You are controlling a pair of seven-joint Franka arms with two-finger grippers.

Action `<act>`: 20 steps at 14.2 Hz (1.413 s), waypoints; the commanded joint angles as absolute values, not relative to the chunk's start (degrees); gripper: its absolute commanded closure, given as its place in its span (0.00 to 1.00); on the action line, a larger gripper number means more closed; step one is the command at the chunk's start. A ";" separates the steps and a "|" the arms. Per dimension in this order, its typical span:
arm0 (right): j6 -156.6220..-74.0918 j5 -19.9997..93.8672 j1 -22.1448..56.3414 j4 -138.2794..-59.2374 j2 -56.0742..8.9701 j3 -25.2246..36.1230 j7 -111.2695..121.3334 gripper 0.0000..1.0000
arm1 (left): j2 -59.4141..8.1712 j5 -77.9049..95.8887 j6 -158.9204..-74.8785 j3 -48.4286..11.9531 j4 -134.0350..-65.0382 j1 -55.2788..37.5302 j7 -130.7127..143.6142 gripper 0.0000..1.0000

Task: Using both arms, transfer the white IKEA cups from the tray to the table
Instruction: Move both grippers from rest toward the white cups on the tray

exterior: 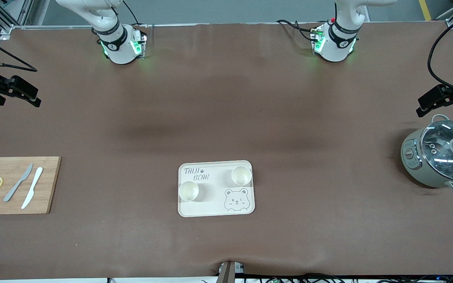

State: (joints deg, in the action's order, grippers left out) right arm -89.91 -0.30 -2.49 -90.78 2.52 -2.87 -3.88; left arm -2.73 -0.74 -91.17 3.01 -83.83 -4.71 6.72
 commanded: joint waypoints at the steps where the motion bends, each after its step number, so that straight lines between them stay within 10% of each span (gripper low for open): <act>1: -89.74 0.18 -3.16 -90.53 2.37 -3.43 -3.43 0.00 | -3.34 0.17 -90.18 2.81 -82.97 -4.48 6.85 0.00; 14: -90.35 3.76 -1.93 -87.90 0.71 -3.52 -4.22 0.00 | -9.48 2.71 -92.01 2.64 -84.11 -5.62 7.82 0.00; 20: -92.36 5.36 6.04 -79.90 -11.50 -3.52 -19.48 0.00 | -16.25 6.94 -96.84 1.41 -82.45 -8.08 15.45 0.00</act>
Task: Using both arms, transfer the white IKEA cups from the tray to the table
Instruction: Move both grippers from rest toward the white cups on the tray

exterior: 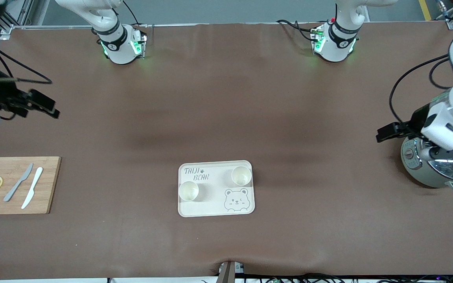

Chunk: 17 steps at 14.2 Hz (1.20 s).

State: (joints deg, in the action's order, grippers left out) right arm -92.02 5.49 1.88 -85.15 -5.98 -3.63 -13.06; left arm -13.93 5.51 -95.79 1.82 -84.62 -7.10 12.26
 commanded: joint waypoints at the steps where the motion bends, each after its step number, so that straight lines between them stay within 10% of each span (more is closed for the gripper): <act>1: -94.81 5.19 8.07 -79.81 -13.08 -3.52 -22.12 0.00 | -17.56 7.20 -97.90 1.41 -82.01 -9.22 18.43 0.00; 17: -127.87 -2.19 20.30 -79.37 -36.64 -3.16 -39.28 0.00 | -37.17 3.71 -119.61 3.07 -74.27 -30.48 55.17 0.00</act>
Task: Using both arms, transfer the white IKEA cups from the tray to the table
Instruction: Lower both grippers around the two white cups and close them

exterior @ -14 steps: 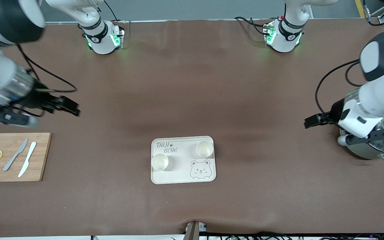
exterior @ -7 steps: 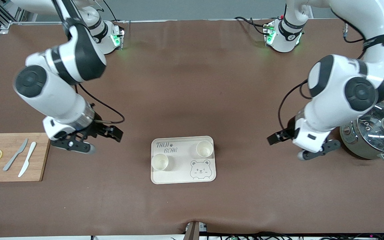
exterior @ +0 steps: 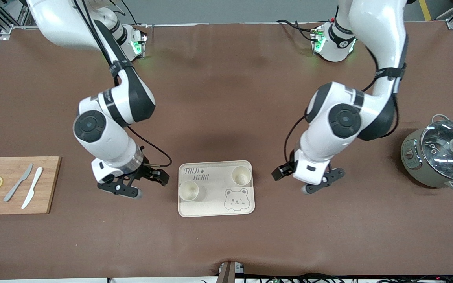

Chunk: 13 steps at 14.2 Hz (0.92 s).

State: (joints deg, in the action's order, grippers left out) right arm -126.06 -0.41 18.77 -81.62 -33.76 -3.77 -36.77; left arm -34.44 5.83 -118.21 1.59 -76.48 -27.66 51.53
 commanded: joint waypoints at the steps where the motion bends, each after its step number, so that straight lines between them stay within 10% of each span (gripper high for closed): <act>1: -128.66 -2.72 20.82 -79.37 -37.26 -3.08 -39.90 0.00 | -38.40 2.56 -121.01 3.86 -74.09 -32.15 57.37 0.00; 13: -136.93 -7.64 22.59 -79.89 -44.56 -2.99 -43.41 0.00 | -48.86 1.49 -133.24 9.23 -73.74 -42.97 69.60 0.00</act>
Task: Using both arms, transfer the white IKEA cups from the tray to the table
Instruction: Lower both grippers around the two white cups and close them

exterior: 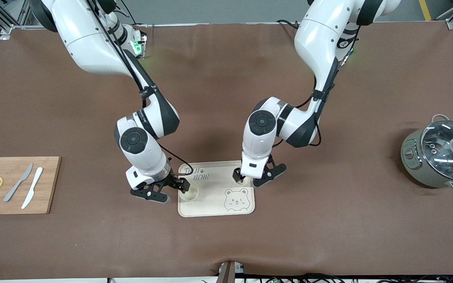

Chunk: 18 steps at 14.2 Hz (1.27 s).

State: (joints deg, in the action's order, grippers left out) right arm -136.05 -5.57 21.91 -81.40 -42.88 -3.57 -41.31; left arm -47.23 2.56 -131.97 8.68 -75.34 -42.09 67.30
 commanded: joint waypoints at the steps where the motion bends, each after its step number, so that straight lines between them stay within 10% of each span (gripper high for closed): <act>1: -137.37 -7.73 22.67 -79.89 -45.08 -2.99 -44.03 0.00 | -49.39 1.49 -133.85 9.23 -73.74 -43.07 70.22 0.00; 6: -139.56 -7.91 23.82 -80.15 -47.28 -2.99 -44.21 0.00 | -50.98 1.49 -134.30 9.14 -73.83 -43.42 71.53 0.00; 11: -140.88 -8.09 23.82 -80.16 -48.34 -2.90 -44.21 0.00 | -50.89 1.67 -134.30 9.05 -73.83 -43.42 72.95 1.00; 15: -140.98 -8.09 23.82 -80.07 -48.60 -2.90 -44.21 0.00 | -50.63 1.76 -134.38 9.05 -73.83 -43.42 73.21 1.00; 18: -141.50 -8.09 23.82 -80.07 -48.69 -2.99 -44.21 0.31 | -49.92 1.85 -134.30 9.05 -73.83 -43.24 74.18 1.00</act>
